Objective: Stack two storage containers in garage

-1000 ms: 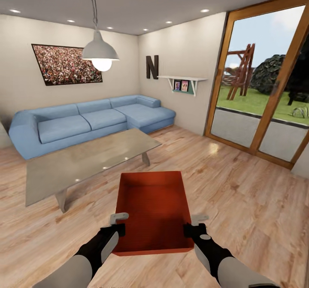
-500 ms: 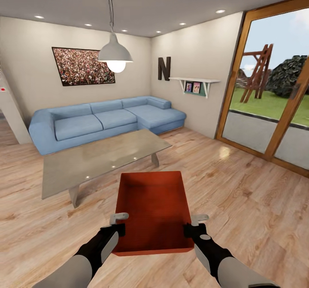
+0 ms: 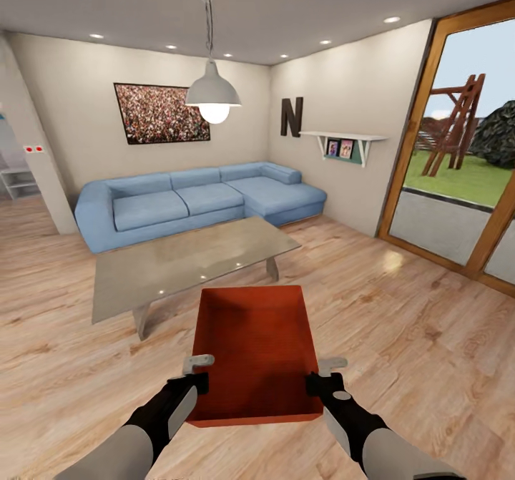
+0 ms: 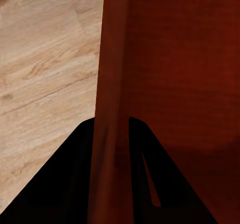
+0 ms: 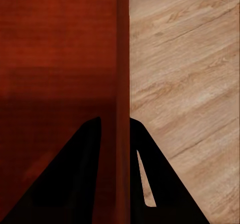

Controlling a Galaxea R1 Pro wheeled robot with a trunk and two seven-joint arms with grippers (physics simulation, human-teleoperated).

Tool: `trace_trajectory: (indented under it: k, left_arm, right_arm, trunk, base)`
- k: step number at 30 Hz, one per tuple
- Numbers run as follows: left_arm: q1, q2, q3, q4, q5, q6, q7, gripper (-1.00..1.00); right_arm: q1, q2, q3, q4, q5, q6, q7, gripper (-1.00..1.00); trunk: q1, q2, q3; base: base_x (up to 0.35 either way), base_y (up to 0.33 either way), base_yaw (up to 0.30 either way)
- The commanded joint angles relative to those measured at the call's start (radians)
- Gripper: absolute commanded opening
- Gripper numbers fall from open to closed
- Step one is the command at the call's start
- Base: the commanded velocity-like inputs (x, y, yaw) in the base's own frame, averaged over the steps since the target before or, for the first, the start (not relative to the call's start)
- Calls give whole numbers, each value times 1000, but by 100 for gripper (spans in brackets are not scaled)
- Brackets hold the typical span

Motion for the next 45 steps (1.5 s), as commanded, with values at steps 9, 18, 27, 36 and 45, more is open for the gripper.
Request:
trace_trajectory:
  k: [9, 18, 27, 36, 45]
  left_arm:
    - [-2, 15, 31, -5, -25, -31, 37, -100]
    - [-2, 15, 31, -6, -25, -31, 37, -100]
    - [-2, 15, 31, -6, -25, -31, 37, -100]
    - [-2, 15, 31, -6, -25, -31, 37, -100]
    - [-2, 15, 31, -6, -25, -31, 37, -100]
  right_arm:
    - [0, -2, -9, 3, 4, -3, -7, -100]
    - [0, -2, -9, 3, 4, -3, -7, -100]
    - [0, -2, -9, 3, 4, -3, -7, -100]
    - [0, -2, -9, 3, 4, -3, -7, -100]
    - [0, -2, -9, 3, 4, -3, -7, -100]
  trunk:
    - [0, -1, 6]
    - [0, -1, 14]
    - [0, -1, 21]
    - [0, -1, 29]
    - [0, -1, 37]
  base:
    - [0, 0, 238]
    - [0, 0, 238]
    - [0, 0, 238]
    - [0, 0, 238]
    - [0, 0, 238]
